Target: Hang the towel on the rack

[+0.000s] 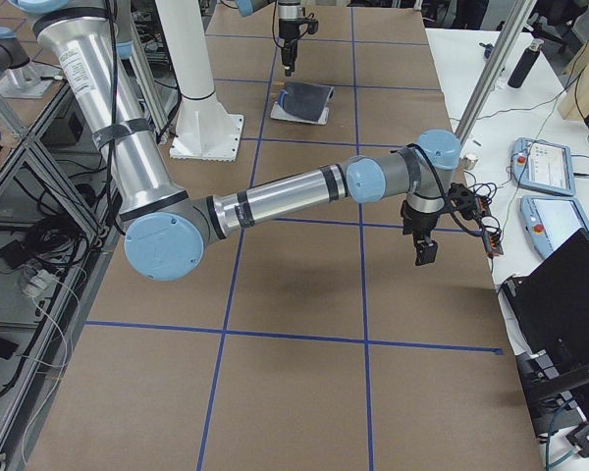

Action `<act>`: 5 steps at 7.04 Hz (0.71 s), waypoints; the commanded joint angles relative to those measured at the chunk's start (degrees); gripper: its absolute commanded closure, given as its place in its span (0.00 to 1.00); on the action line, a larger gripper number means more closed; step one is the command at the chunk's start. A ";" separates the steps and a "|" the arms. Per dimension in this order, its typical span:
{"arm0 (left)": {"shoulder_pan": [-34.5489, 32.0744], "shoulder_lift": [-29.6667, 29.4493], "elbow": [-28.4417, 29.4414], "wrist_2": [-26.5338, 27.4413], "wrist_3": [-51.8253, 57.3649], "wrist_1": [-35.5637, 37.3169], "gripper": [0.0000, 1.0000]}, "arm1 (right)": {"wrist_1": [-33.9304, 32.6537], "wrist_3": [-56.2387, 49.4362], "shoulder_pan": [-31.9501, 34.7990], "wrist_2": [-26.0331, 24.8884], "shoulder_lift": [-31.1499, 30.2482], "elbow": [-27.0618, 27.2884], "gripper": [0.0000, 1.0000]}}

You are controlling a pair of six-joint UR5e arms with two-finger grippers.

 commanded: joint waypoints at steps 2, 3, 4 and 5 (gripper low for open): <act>-15.56 0.64 4.59 -6.52 13.88 1.08 0.01 | 0.01 -2.30 3.11 -0.30 -2.23 -3.06 0.00; -19.61 1.78 7.39 -6.26 24.17 2.39 0.01 | 0.19 -3.01 4.86 -0.66 -4.51 -2.90 0.00; -25.48 1.88 11.34 -6.34 37.15 5.19 0.01 | 0.54 -3.19 6.27 -0.75 -7.92 -2.29 0.00; -31.72 1.97 16.34 -6.26 53.81 9.13 0.01 | 0.54 -3.28 6.81 -0.66 -10.22 -2.37 0.00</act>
